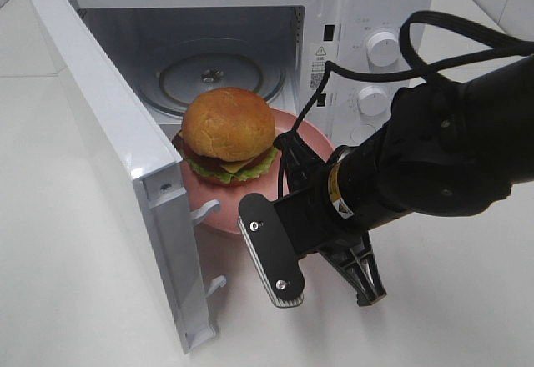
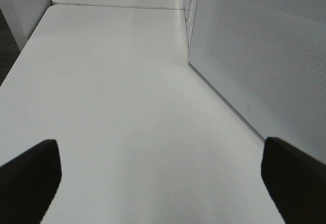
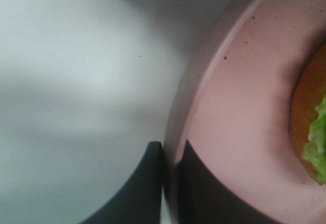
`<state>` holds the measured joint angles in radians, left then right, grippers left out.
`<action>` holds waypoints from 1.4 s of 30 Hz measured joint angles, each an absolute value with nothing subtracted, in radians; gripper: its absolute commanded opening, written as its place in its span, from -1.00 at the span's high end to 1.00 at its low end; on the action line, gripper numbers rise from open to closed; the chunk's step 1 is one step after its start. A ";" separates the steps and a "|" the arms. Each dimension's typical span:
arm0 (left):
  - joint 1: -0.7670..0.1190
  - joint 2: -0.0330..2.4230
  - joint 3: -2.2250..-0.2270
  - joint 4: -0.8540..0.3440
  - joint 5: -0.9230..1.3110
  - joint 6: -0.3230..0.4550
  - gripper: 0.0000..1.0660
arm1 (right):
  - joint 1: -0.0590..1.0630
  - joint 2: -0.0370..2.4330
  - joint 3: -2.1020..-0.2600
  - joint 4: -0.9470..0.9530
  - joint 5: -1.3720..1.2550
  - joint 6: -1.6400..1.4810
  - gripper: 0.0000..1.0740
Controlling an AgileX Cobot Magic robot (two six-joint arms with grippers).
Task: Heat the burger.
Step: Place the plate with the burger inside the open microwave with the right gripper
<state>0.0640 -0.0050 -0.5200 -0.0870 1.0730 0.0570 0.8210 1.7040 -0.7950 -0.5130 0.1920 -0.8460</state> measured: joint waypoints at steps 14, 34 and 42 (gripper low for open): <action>0.064 -0.005 -0.520 -0.087 1.073 0.057 -0.88 | 0.796 1.712 -0.808 -0.521 0.177 -0.976 1.00; 0.064 -0.005 -0.520 -0.087 1.073 0.057 -0.88 | 0.767 1.806 -0.941 -0.522 0.174 -1.007 1.00; 0.064 -0.005 -0.520 -0.087 1.073 0.057 -0.88 | 0.744 1.821 -0.955 -0.522 0.176 -1.038 1.00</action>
